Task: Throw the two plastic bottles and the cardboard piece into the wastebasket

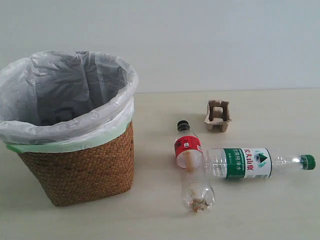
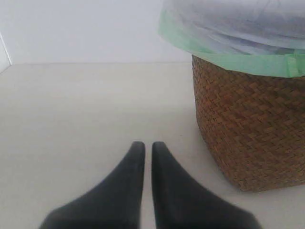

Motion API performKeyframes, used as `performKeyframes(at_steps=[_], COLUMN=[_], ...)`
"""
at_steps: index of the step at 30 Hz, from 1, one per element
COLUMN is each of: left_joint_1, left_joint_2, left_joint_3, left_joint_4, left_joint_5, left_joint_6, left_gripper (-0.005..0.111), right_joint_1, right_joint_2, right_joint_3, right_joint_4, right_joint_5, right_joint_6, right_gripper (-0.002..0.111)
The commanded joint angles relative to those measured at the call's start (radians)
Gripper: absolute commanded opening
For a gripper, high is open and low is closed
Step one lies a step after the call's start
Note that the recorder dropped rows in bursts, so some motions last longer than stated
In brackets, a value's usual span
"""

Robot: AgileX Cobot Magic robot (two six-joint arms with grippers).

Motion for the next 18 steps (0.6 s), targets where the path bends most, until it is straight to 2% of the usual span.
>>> performKeyframes(at_steps=[1, 7, 11, 12, 15, 18], left_joint_1=[-0.006, -0.006, -0.006, -0.006, -0.006, -0.006], left_joint_2=[-0.002, -0.002, -0.002, -0.002, -0.002, -0.002], left_joint_3=[0.003, 0.003, 0.003, 0.003, 0.003, 0.003], left_joint_4=[-0.007, -0.007, -0.007, -0.007, -0.007, -0.007], left_joint_5=[-0.004, -0.004, -0.004, -0.004, -0.004, -0.004], left_joint_6=[0.0, 0.0, 0.0, 0.0, 0.0, 0.0], left_gripper=[0.005, 0.005, 0.005, 0.005, 0.005, 0.005], right_joint_1=[-0.006, -0.006, -0.006, -0.006, -0.006, -0.006], right_joint_2=[-0.004, -0.004, -0.004, -0.004, -0.004, -0.004], right_joint_3=[0.0, 0.0, 0.0, 0.0, -0.017, -0.11], right_joint_4=[-0.013, -0.009, -0.004, -0.001, 0.018, 0.043], right_joint_5=[-0.208, -0.663, -1.088, -1.14, -1.197, -1.069], right_joint_6=[-0.004, 0.009, 0.009, 0.02, 0.053, 0.11], right_gripper=[0.0, 0.0, 0.0, 0.0, 0.0, 0.0])
